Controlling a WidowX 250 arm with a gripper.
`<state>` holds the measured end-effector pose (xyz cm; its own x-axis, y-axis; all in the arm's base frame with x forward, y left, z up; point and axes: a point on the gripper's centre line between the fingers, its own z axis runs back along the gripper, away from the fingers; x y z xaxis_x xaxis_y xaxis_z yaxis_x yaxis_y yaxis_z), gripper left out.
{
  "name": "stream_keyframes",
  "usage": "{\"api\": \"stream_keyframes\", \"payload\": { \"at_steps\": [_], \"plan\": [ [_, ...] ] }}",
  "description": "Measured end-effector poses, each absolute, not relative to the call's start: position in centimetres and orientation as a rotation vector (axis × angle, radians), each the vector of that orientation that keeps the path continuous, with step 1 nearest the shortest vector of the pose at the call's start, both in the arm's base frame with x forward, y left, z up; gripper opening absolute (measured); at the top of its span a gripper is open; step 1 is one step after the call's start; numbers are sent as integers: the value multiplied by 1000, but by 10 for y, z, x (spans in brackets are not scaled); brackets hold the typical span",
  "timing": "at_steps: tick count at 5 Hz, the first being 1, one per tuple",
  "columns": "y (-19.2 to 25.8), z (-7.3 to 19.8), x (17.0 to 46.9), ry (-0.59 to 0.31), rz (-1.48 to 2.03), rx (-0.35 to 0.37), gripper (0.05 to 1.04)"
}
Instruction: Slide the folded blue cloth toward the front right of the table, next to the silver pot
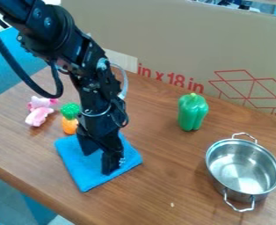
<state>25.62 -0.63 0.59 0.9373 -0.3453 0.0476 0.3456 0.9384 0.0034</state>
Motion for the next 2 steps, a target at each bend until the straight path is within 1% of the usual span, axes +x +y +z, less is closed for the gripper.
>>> {"api": "stream_keyframes", "payload": {
  "at_steps": [1, 2],
  "plan": [
    [-18, 7, 256, -67, -291, -19, 1002],
    [-52, 8, 258, -64, -293, -27, 1002]
  ]
}}
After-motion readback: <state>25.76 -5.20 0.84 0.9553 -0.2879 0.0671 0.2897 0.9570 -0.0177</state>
